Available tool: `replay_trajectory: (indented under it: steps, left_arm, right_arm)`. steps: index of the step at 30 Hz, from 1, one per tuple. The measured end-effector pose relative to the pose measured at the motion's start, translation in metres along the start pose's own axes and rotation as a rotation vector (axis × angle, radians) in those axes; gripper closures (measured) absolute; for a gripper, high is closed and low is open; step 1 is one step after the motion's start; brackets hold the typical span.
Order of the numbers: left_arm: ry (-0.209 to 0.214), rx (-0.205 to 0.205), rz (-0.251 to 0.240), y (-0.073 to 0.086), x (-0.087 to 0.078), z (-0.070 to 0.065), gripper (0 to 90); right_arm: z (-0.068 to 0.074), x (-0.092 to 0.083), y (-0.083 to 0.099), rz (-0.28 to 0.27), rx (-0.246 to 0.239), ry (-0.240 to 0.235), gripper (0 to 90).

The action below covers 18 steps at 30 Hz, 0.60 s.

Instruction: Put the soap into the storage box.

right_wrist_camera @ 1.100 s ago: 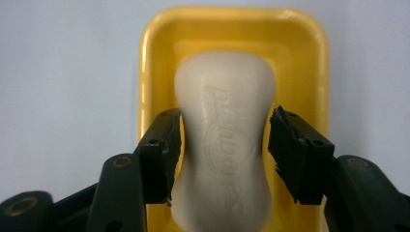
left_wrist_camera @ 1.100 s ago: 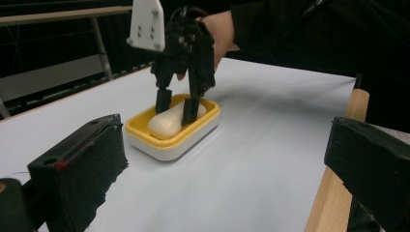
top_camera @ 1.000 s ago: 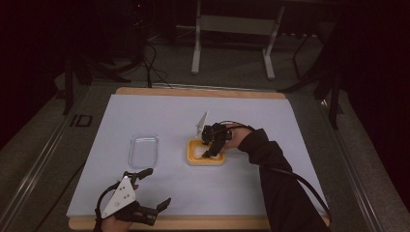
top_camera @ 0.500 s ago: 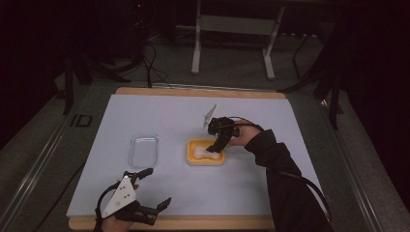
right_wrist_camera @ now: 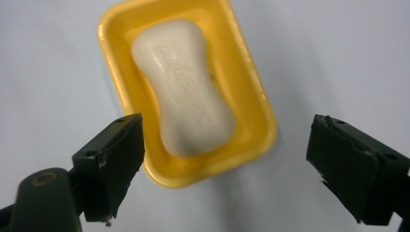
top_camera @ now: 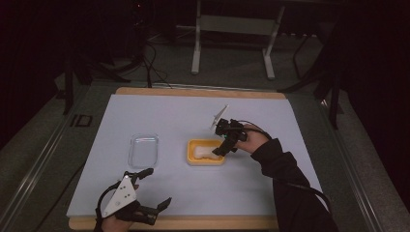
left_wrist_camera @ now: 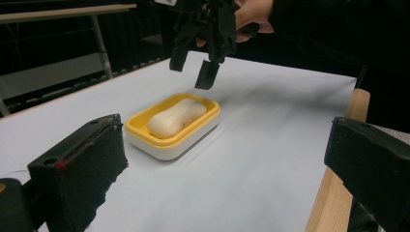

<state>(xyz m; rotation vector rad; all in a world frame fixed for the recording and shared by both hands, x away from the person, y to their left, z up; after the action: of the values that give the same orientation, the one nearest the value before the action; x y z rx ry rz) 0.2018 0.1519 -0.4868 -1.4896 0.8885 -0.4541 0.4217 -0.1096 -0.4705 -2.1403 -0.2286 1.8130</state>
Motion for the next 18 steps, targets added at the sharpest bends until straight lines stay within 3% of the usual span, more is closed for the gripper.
replay_trajectory:
  steps: [6, 16, 18]
  left_arm:
    - [-0.001, -0.001, 0.003, 0.000, 0.000, 0.000, 1.2]
    - [0.000, -0.001, 0.009, 0.001, 0.001, 0.000, 1.1]
    - [0.000, -0.001, 0.010, 0.001, 0.001, 0.000, 1.2]
  right_arm:
    - [0.004, -0.008, 0.014, -0.030, 0.048, 0.034, 12.3]
    - [0.009, -0.019, 0.039, -0.085, 0.183, 0.067, 13.1]
    - [0.010, -0.020, 0.044, -0.093, 0.204, 0.094, 13.2]
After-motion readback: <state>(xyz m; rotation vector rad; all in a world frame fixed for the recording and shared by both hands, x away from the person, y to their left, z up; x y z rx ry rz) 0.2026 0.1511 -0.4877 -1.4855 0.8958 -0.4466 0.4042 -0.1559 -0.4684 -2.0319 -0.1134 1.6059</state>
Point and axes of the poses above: each handheld gripper's, and its own axes: x roughly forward along the jaws, y roughly out of its underside, z roughly to its left, the point moved 3 cm from there along x, roughly forward along the jaws, and after that the axes turned 11 degrees about -x, right-handed, at the moved point
